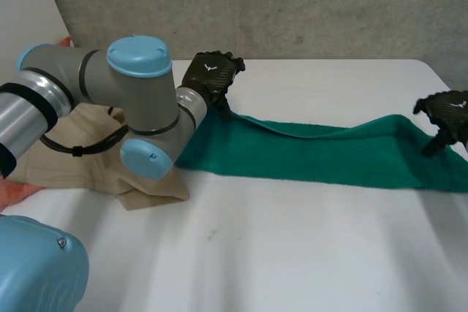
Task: Fold the laundry.
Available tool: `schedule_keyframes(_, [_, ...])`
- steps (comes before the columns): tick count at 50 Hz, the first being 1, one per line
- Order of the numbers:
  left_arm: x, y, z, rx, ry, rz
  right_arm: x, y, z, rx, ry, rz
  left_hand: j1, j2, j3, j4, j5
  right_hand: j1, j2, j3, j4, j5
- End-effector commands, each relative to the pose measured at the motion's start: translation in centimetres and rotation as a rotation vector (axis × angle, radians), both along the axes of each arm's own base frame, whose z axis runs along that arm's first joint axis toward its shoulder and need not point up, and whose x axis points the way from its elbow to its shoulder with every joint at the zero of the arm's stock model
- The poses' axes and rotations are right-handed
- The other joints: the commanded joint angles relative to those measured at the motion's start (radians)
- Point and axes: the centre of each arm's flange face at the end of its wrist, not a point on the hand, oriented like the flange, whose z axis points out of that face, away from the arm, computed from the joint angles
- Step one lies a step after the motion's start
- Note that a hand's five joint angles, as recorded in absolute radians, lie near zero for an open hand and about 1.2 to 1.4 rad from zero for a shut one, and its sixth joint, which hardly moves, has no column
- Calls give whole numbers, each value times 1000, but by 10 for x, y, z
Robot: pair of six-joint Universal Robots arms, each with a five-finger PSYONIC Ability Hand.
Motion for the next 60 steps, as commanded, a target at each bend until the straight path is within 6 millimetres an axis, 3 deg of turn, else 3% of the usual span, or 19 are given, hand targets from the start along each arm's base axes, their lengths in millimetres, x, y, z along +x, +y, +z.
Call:
schedule_keyframes(1, [2,-13,1,-56,-28,-37,29,-23,3,-54,2,114,5,15,16,15,14,-61,-58,-55,-58,-35])
schedule_keyframes(7, [-1,-36,-20,-166,-138,-62,52,-48,-12,-60,2,191,-151,-141,-141,-142,-142,-96,-94,-91,-93,-70])
schedule_keyframes(18, [-14,-55,-55,-441,-355,-98,77,-84,-48,-132,79,229,-151,-141,-141,-142,-142,-113,-111,-108,-111,-88])
schedule_keyframes(23, [-16,-62,-54,-536,-367,-82,81,-104,-62,-216,106,206,-151,-141,-141,-142,-142,-111,-108,-105,-108,-85])
schedule_keyframes(27, [-11,-73,-47,-578,-343,-23,81,-119,-54,-324,165,119,-151,-141,-141,-142,-142,-196,-193,-190,-193,-170])
schedule_keyframes(30, [-3,-81,-38,-570,-317,39,89,-118,-44,-354,144,122,-151,-141,-141,-142,-142,-196,-193,-191,-193,-170])
schedule_keyframes(33, [1,-81,-29,-531,-275,60,98,-101,-44,-262,111,182,-151,-141,-141,-142,-142,-193,-191,-188,-190,-167])
schedule_keyframes(37, [4,-78,-20,-485,-239,51,92,-89,-42,-173,87,225,-151,-141,-141,-142,-142,-193,-191,-188,-190,-167])
schedule_keyframes(47, [9,-71,-6,-441,-189,30,50,-92,-32,-58,84,155,-151,-141,-141,-142,-142,-155,-152,-149,-152,-129])
schedule_keyframes(51, [9,-67,-5,-417,-181,14,43,-96,-36,-33,88,142,-151,-141,-141,-142,-142,-155,-152,-149,-152,-129])
schedule_keyframes(60, [11,-61,-7,-350,-162,12,43,-112,-61,-62,122,162,-151,-141,-141,-142,-142,100,103,106,103,126])
